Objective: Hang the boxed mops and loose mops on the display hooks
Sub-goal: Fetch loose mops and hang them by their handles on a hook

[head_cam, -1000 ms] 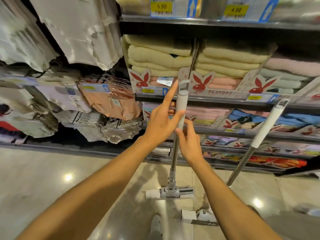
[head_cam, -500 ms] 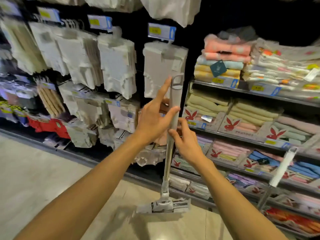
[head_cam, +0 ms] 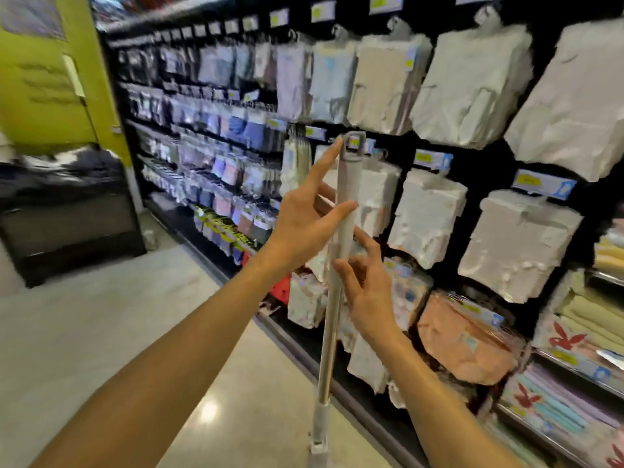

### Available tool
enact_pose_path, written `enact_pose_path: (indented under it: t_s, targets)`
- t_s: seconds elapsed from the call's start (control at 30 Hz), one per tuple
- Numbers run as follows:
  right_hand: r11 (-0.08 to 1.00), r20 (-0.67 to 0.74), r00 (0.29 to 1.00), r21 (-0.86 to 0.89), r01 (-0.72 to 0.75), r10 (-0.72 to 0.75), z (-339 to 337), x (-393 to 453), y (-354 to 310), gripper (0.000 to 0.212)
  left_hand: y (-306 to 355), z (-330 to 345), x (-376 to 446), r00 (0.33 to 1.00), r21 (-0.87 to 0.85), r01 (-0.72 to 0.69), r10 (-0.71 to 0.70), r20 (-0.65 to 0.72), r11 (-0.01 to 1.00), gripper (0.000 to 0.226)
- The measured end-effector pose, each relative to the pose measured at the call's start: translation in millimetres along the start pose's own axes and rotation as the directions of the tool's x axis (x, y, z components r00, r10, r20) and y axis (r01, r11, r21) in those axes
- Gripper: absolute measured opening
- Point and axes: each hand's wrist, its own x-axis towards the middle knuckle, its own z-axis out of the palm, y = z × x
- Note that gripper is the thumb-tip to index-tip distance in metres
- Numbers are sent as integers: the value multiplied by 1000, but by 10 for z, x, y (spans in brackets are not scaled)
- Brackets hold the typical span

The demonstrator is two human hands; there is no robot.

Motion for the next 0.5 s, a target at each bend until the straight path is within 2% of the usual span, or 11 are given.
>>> enact_pose_path:
  t_s: [0.17,0.3,0.5]
  targets:
    - [982,155,984,176,61,-89,1171,289,-240,39,-170,-1158,-127,988,157,69,-47,-144,985,80]
    - [945,281,947,320,61,-156,2185,438,-383,41,-240,-2059,-319,960,294,141,-58,-274,945,77]
    - [890,418,870,454,48,-260,3650,568,-580,38,-378,-3309,-605,895,519,282,-26,-446,807,80]
